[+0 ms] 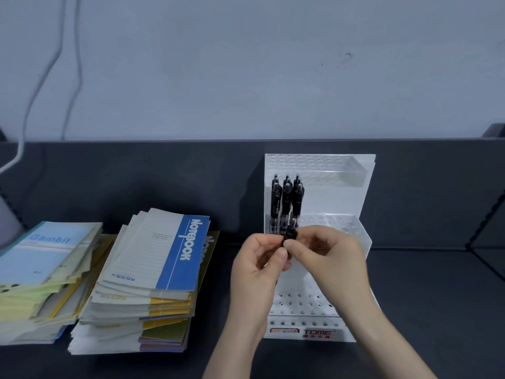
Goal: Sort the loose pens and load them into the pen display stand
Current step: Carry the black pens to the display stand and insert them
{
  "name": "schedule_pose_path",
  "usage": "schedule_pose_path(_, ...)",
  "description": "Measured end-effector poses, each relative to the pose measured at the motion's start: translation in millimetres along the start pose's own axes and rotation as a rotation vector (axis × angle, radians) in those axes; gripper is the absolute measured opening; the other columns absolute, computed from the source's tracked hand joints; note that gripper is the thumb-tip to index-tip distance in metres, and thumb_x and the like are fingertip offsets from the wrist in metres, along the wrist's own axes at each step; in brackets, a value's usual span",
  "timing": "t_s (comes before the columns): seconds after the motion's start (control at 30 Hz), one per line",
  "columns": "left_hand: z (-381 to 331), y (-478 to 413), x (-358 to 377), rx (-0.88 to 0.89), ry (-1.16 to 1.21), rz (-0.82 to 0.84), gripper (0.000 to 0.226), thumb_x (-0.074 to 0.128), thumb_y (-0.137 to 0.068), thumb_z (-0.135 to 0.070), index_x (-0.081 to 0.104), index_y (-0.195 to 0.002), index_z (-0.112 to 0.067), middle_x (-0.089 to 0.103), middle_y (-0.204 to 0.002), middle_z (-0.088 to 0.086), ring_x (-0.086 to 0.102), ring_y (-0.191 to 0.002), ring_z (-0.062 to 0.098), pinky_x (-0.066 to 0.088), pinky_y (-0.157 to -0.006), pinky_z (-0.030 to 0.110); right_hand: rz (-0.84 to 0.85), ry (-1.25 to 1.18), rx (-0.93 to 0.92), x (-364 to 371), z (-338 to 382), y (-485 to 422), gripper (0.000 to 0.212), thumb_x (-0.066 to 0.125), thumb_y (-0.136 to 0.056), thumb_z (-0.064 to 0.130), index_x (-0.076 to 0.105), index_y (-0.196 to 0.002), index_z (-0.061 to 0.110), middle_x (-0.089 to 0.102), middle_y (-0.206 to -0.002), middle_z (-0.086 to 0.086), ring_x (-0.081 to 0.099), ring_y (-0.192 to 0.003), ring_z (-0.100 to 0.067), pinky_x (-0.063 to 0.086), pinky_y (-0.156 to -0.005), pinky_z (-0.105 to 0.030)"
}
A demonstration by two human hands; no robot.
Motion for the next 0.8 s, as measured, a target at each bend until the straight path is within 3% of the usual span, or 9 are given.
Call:
schedule_pose_path(0.17, 0, -1, 0, 0.064, -0.277, 0.019, 0.019, 0.068, -0.087, -0.010, 0.067, -0.086, -0.029, 0.070, -0.090, -0.016, 0.065, -0.087, 0.001, 0.051, -0.076, 0.017, -0.291, -0.170, -0.101, -57, 24, -21, 0.012, 0.077, -0.075, 0.013, 0.070, -0.074, 0.023, 0.071, -0.067, 0.002, 0.065, -0.062, -0.012, 0.053, -0.064, -0.026)
schedule_pose_path(0.27, 0, -1, -2, 0.111, -0.462, 0.011, 0.018, 0.068, -0.087, -0.015, 0.066, -0.086, -0.032, 0.068, -0.087, -0.020, 0.063, -0.086, -0.003, 0.049, -0.073, 0.013, -0.414, -0.075, -0.206, -81, 45, -38, 0.013, 0.075, -0.079, 0.017, 0.069, -0.077, 0.028, 0.070, -0.069, 0.006, 0.067, -0.067, -0.010, 0.053, -0.068, -0.021)
schedule_pose_path(0.37, 0, 0, 2, 0.150, -0.608, 0.032, 0.016, 0.067, -0.087, -0.019, 0.064, -0.090, -0.035, 0.065, -0.091, -0.020, 0.059, -0.089, -0.007, 0.047, -0.074, 0.010, -0.408, 0.076, -0.271, -72, 55, -53, 0.013, 0.073, -0.079, 0.018, 0.067, -0.078, 0.029, 0.066, -0.070, 0.017, 0.063, -0.066, 0.000, 0.049, -0.068, -0.011)
schedule_pose_path(0.47, -2, 3, 3, 0.185, -0.675, 0.035, 0.015, 0.066, -0.089, -0.022, 0.064, -0.093, -0.036, 0.062, -0.094, -0.022, 0.057, -0.093, -0.008, 0.049, -0.077, 0.013, -0.392, 0.161, -0.279, -58, 49, -65, 0.003, 0.073, -0.080, 0.022, 0.070, -0.082, 0.022, 0.065, -0.071, 0.019, 0.063, -0.067, 0.001, 0.050, -0.071, -0.014)
schedule_pose_path(0.6, -2, 3, 0, 0.198, -0.718, 0.038, 0.012, 0.065, -0.089, -0.024, 0.066, -0.097, -0.033, 0.061, -0.096, -0.022, 0.056, -0.095, -0.008, 0.050, -0.081, 0.016, -0.311, 0.254, -0.277, -40, 42, -74, 0.007, 0.072, -0.081, 0.023, 0.071, -0.086, 0.019, 0.062, -0.069, 0.020, 0.061, -0.068, 0.003, 0.047, -0.070, -0.008)
schedule_pose_path(0.8, -1, 3, -5, 0.186, -0.710, 0.033, 0.012, 0.065, -0.089, -0.022, 0.066, -0.095, -0.033, 0.062, -0.094, -0.021, 0.056, -0.093, -0.007, 0.051, -0.079, 0.019, -0.208, 0.418, -0.214, -21, 23, -83, 0.004, 0.068, -0.083, 0.021, 0.069, -0.082, 0.017, 0.063, -0.067, 0.011, 0.062, -0.069, -0.009, 0.051, -0.071, -0.027)
Point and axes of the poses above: each hand's wrist, its own y-axis away from the middle knuckle, its own x-axis out of the palm, z = x × y, the point moved 9 cm from there along -y, towards the middle knuckle
